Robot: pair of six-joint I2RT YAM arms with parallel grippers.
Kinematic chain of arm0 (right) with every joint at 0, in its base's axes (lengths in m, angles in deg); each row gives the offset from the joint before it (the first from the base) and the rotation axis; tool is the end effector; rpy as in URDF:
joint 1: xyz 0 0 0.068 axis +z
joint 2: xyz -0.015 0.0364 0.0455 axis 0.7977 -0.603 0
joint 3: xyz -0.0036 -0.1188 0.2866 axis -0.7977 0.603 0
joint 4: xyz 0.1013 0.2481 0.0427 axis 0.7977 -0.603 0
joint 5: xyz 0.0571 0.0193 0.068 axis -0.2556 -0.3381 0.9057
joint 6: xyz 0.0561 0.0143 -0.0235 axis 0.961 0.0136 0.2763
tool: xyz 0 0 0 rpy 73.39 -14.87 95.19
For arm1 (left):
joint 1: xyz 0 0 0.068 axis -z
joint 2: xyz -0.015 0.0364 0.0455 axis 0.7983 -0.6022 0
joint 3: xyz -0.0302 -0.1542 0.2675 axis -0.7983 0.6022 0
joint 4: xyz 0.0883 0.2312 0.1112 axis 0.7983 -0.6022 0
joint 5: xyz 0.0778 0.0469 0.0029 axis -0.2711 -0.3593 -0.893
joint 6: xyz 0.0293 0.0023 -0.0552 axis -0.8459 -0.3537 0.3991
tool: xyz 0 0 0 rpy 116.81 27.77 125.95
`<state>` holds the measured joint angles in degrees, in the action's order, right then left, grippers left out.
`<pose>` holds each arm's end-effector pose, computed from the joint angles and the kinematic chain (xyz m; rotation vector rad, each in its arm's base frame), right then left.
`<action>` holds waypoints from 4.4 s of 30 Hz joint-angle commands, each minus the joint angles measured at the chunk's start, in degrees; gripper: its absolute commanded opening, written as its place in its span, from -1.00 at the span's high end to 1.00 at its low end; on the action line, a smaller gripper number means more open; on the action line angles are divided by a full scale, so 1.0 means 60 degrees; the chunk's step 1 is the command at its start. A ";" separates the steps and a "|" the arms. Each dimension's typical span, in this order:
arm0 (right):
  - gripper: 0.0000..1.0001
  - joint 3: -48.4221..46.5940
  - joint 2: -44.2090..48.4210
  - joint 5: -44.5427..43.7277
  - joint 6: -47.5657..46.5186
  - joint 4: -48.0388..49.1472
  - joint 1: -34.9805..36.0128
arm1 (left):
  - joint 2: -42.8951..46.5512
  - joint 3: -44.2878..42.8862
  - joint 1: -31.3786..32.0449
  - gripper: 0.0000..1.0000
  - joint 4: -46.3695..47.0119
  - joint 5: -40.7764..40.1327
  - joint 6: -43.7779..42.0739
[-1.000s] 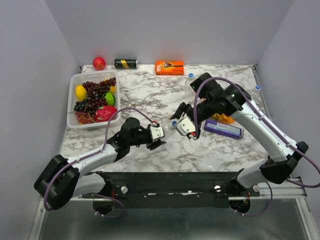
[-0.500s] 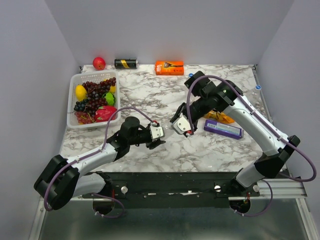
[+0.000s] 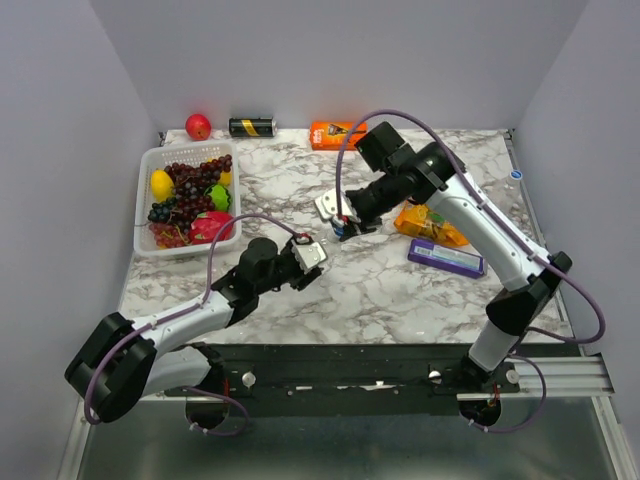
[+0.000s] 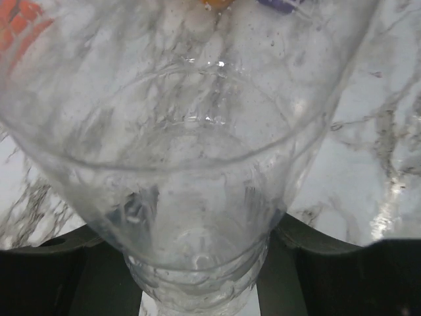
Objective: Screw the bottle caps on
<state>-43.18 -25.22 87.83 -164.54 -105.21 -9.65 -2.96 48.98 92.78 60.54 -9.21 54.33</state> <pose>0.2269 0.2543 0.4362 -2.2135 0.9914 0.6225 0.1749 -0.1652 0.2322 1.1139 1.5508 -0.5574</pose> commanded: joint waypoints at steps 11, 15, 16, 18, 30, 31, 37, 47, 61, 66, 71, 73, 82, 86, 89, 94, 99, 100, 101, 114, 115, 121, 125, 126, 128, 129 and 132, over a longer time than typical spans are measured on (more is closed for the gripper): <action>0.99 -0.1479 -0.3291 0.1037 1.3784 -0.0454 -0.0854 | -0.1347 -0.2389 0.0557 1.00 0.1048 -0.7961 0.0815; 0.85 -0.1390 -0.3218 0.2196 1.4329 -0.0060 -0.0897 | -0.1495 -0.2273 0.0572 1.00 0.0492 -0.8006 0.0478; 0.64 -0.1726 -0.3218 0.2196 1.4212 0.0000 -0.1028 | -0.1480 -0.2214 0.0572 1.00 0.0330 -0.7803 0.0404; 0.03 -0.3256 -0.3291 0.2037 1.3208 -0.0057 -0.1175 | -0.1349 -0.1951 0.0572 1.00 -0.0122 -0.7073 0.0199; -0.47 -0.0025 0.1083 0.2274 0.4023 0.0657 -0.2393 | 0.0029 -0.1861 0.0060 1.00 -0.4689 0.0853 -0.0914; -0.48 0.0710 0.2234 0.2038 0.3015 0.0790 -0.2218 | 0.0014 -0.2007 -0.0057 1.00 -0.5015 0.1248 -0.1118; -0.51 0.3734 0.4120 0.0996 -0.1168 0.2124 -0.1427 | -0.0162 -0.2711 -0.0278 1.00 -0.6584 0.1999 -0.3052; -0.41 0.3428 0.3287 0.0966 -0.2588 0.1906 -0.0253 | -0.0586 -0.3619 -0.0380 1.00 -0.7552 0.2277 -0.4372; -0.20 0.2782 0.2261 0.1025 -0.4539 0.0410 -0.0092 | -0.0587 -0.3752 -0.0424 1.00 -0.7039 0.2366 -0.4064; -0.08 0.2768 0.2202 0.1229 -0.4524 0.0381 -0.0048 | -0.0557 -0.3752 -0.0424 1.00 -0.7040 0.2351 -0.4065; 0.04 0.2783 0.2173 0.1420 -0.4773 0.0264 -0.0004 | -0.0601 -0.3781 -0.0424 1.00 -0.7054 0.2366 -0.3977; 0.10 0.2797 0.2144 0.1493 -0.4744 0.0235 0.0011 | -0.0572 -0.3781 -0.0424 1.00 -0.6981 0.2365 -0.3918; 0.99 0.2798 0.1734 0.0457 0.3257 0.3672 -0.0004 | 0.0012 -0.3065 -0.0424 1.00 -0.4321 -0.0074 -0.1042; 0.99 0.1297 0.0696 -0.1024 0.8605 0.4556 -0.0704 | 0.0949 -0.2244 -0.0177 1.00 -0.1682 -0.3912 -0.0021; 0.99 -0.0999 -0.1015 -0.1145 1.2707 0.3272 -0.1640 | 0.0734 -0.2461 0.0204 1.00 -0.0640 -0.6331 -0.1492; 1.00 -0.0588 -0.1899 0.0374 1.5924 0.2783 -0.2245 | 0.0337 -0.2259 0.0527 1.00 0.1174 -0.7039 -0.5360; 1.00 -0.0587 -0.2193 0.1755 1.6217 0.2973 -0.2464 | 0.0277 -0.1380 0.0791 1.00 0.2204 -0.7377 -0.8148; 0.99 -0.0485 -0.2178 0.1931 1.6290 0.3119 -0.2537 | 0.0321 -0.1234 0.0791 1.00 0.2291 -0.7405 -0.8688; 0.99 -0.0440 -0.2135 0.1962 1.6335 0.3193 -0.2669 | 0.0365 -0.0957 0.0791 1.00 0.2437 -0.7492 -0.8925; -0.12 -0.2567 -0.1053 0.3250 1.0573 0.2390 -0.3315 | 0.1435 -0.2724 0.0660 1.00 -0.6955 -0.3191 -0.4448; -0.14 -0.2231 -0.0702 0.3266 0.8548 0.2011 -0.3271 | 0.1435 -0.2799 0.0645 1.00 -0.7285 -0.2635 -0.4126; -0.26 0.4070 0.3603 0.1803 0.0750 0.2997 -0.2246 | 0.0996 -0.3751 0.0133 1.00 -0.9031 0.0869 -0.3495; -0.31 0.6016 0.5350 0.1712 -0.1372 0.4277 -0.1690 | 0.0674 -0.4074 -0.0043 1.00 -0.9119 0.1398 -0.3405; -0.32 0.6092 0.5424 0.1728 -0.1520 0.4321 -0.1631 | 0.0644 -0.4147 -0.0058 1.00 -0.9119 0.1457 -0.3405; -0.31 0.5846 0.5294 0.1567 -0.1769 0.4118 -0.1295 | 0.0586 -0.4235 -0.0088 1.00 -0.9105 0.1618 -0.3478; -0.29 0.5714 0.5148 0.1538 -0.1857 0.3972 -0.1221 | 0.0571 -0.4322 -0.0088 1.00 -0.9105 0.1647 -0.3508; -0.27 0.5333 0.4737 0.1625 -0.1742 0.3809 -0.1044 | 0.0468 -0.4469 -0.0088 1.00 -0.9134 0.1721 -0.3624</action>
<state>-8.63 5.82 98.84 -168.23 -84.19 -17.36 0.62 24.92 92.45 7.52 -3.89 32.24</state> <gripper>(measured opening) 0.644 0.620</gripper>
